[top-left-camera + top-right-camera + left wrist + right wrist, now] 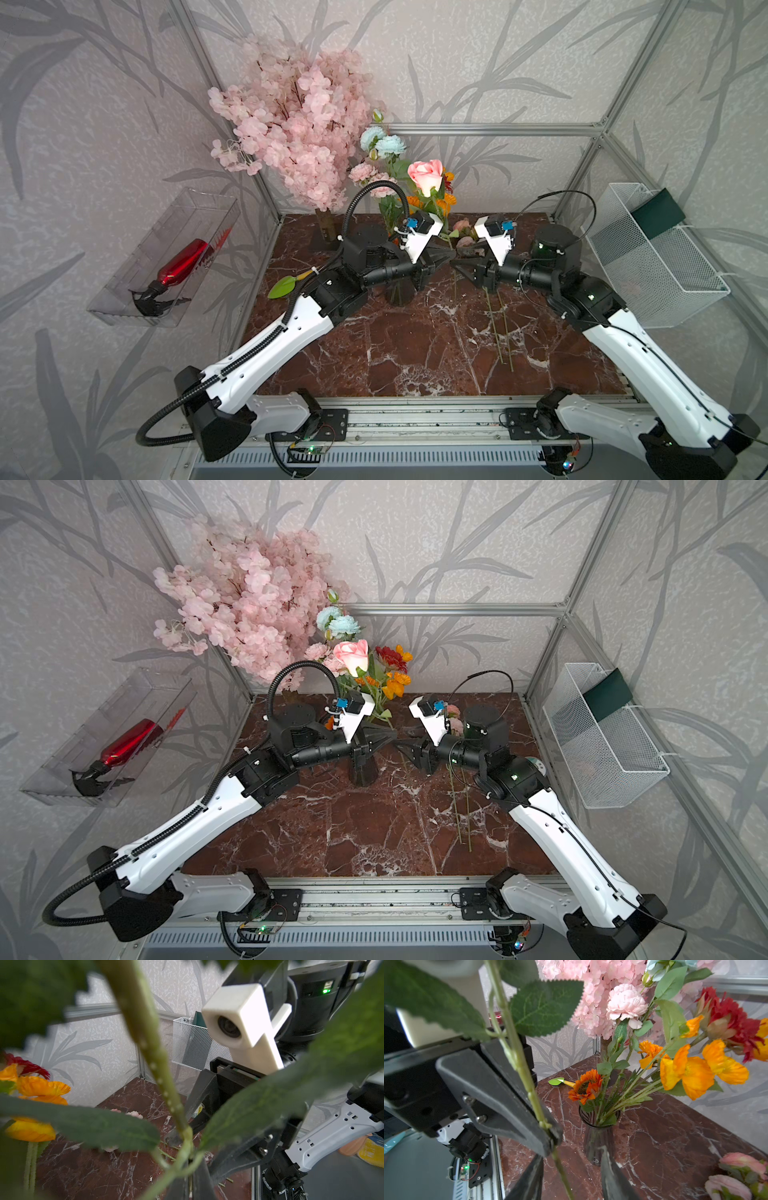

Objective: Pick out pink flowers from the vase
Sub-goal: Place the flower at the center of the board.

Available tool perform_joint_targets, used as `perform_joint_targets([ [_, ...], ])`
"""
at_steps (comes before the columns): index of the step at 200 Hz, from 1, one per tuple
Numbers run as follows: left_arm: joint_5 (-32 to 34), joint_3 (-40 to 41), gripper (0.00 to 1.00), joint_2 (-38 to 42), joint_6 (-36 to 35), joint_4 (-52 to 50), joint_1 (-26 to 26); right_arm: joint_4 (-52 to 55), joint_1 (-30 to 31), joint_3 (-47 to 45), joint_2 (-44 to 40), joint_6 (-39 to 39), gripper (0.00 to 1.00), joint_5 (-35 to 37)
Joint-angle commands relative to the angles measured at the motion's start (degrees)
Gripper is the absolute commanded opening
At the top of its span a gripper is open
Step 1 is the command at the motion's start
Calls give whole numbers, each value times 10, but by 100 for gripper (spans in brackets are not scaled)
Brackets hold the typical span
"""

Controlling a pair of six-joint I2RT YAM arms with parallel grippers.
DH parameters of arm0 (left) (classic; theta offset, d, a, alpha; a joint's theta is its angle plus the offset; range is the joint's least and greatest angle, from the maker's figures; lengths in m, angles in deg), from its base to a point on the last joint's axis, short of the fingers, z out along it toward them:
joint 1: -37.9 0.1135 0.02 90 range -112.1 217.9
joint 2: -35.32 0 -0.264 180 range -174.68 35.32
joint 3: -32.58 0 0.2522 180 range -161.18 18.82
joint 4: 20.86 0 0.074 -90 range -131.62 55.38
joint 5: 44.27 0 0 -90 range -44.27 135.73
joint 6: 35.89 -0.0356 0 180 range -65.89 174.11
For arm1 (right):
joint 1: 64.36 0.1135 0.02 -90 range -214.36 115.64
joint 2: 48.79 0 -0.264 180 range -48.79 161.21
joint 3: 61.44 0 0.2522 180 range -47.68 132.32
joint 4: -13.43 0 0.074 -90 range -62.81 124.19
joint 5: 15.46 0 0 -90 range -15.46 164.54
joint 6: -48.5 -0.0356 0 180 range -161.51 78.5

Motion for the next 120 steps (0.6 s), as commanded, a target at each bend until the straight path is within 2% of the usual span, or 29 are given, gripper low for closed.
perform_joint_targets([
  [1,-13,-21,0,1,2,7,-3,-8,3,18,6,3,38,-15],
  [72,-6,-21,0,-3,-3,5,-3,-5,2,20,16,4,12,-25],
  [95,-1,-19,0,-1,-5,6,-3,-5,3,20,14,4,0,-28],
  [120,7,-14,1,3,-8,8,-4,-4,3,20,13,4,0,-25],
])
